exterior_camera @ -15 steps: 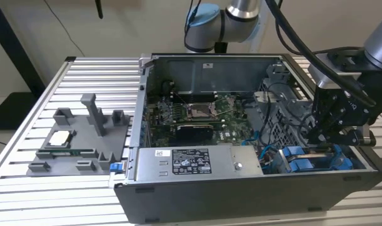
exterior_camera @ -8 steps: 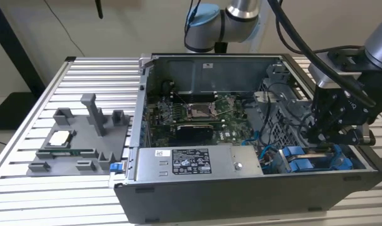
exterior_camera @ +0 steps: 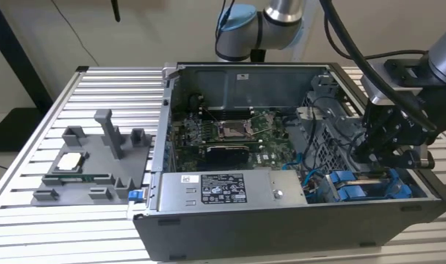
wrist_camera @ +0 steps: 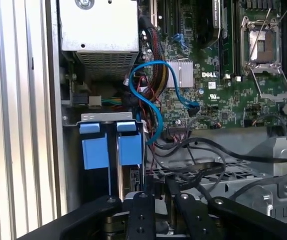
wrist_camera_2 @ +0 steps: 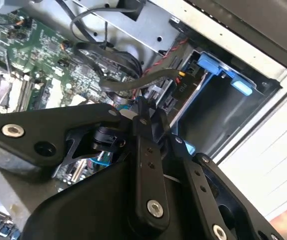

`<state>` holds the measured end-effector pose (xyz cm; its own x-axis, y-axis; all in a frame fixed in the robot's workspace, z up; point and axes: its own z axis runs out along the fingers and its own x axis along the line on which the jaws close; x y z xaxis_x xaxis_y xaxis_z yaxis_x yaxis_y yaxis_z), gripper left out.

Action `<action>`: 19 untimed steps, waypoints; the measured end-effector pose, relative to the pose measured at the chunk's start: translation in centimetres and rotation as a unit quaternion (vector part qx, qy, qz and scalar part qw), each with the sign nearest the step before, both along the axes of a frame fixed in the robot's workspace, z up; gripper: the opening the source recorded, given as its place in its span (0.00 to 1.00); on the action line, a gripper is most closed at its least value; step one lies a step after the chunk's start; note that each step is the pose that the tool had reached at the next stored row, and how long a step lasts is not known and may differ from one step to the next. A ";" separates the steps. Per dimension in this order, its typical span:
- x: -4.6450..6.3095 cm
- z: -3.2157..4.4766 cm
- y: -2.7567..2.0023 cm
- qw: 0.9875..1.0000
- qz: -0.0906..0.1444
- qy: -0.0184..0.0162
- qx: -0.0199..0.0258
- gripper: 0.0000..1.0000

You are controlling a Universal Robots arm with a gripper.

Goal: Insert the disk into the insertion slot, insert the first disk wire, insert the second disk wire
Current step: 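Insert the second disk wire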

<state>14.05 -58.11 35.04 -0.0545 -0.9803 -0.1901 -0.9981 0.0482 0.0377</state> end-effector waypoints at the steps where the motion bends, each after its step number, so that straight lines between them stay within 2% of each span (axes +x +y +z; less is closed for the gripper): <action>1: 0.0 0.00 -0.18 1.000 0.000 0.000 0.000 0.24; 5: 0.0 0.00 -0.68 1.000 0.000 0.000 0.001 0.22; 6: 0.0 -0.02 -0.76 1.000 0.000 0.000 0.001 0.15; 7: 0.0 -0.01 -0.81 1.000 0.000 0.000 0.001 0.15; 15: 0.9 -0.02 -0.88 1.000 0.000 0.002 0.001 0.15; 16: 0.9 -0.02 -0.88 1.000 0.000 0.002 -0.001 0.15; 17: 0.9 -0.02 -0.88 1.000 0.000 0.002 -0.008 0.15; 19: 0.9 -0.02 -0.86 1.000 0.000 0.002 -0.026 0.15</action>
<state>14.99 -58.97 35.01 -0.0558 -0.9887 -0.1393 -0.9979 0.0507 0.0400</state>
